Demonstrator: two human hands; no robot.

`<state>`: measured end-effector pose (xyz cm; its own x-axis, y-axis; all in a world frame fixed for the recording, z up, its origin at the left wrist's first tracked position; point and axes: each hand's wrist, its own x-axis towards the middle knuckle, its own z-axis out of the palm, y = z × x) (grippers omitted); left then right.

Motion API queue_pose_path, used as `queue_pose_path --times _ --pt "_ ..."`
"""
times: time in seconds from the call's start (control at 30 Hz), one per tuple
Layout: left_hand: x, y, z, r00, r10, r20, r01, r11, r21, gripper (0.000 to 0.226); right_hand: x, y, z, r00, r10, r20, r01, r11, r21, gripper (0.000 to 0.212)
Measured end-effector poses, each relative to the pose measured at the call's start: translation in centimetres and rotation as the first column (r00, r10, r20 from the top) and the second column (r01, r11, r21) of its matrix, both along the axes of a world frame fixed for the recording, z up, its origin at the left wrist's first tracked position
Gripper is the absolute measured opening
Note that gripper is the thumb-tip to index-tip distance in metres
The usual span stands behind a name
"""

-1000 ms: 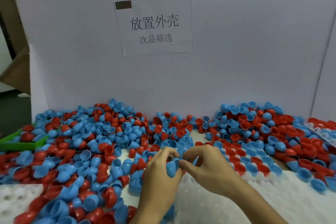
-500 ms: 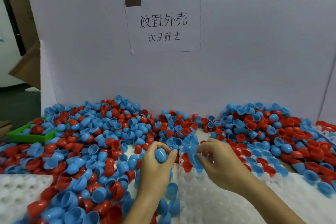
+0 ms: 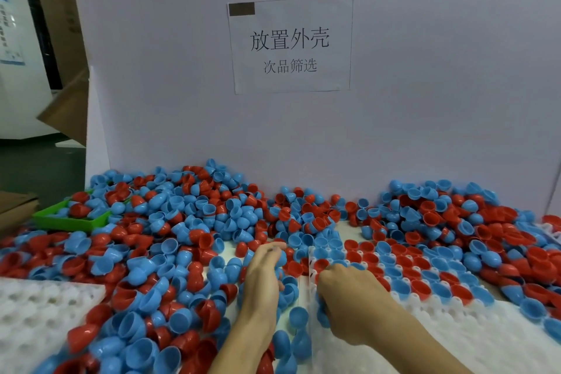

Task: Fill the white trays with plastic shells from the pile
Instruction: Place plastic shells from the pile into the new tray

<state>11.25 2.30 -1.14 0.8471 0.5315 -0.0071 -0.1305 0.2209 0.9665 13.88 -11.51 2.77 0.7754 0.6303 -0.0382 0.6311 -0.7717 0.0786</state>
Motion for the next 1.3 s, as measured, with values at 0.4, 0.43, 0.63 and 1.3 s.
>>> queue_pose_path --times 0.4,0.43,0.63,1.3 --pt "-0.8 -0.4 0.4 0.998 0.0 0.065 -0.014 0.975 0.223 0.015 0.5 -2.5 0.1 0.992 -0.046 -0.119 0.092 0.906 0.414 0.023" --pt "-1.0 -0.4 0.5 0.998 -0.034 0.06 0.017 0.965 0.262 0.016 0.4 -2.8 0.2 0.994 -0.027 -0.107 0.079 0.846 0.528 0.023" --pt "-1.7 -1.8 1.0 0.975 -0.22 0.003 0.185 0.826 0.533 0.025 -1.4 -4.0 -1.8 0.979 0.115 -0.168 0.103 0.429 0.898 0.035" --pt "-1.1 -3.4 0.1 0.917 -0.388 0.092 0.327 0.864 0.382 0.031 -2.4 -4.8 -2.8 0.993 -0.058 0.099 -0.052 0.545 0.837 0.035"
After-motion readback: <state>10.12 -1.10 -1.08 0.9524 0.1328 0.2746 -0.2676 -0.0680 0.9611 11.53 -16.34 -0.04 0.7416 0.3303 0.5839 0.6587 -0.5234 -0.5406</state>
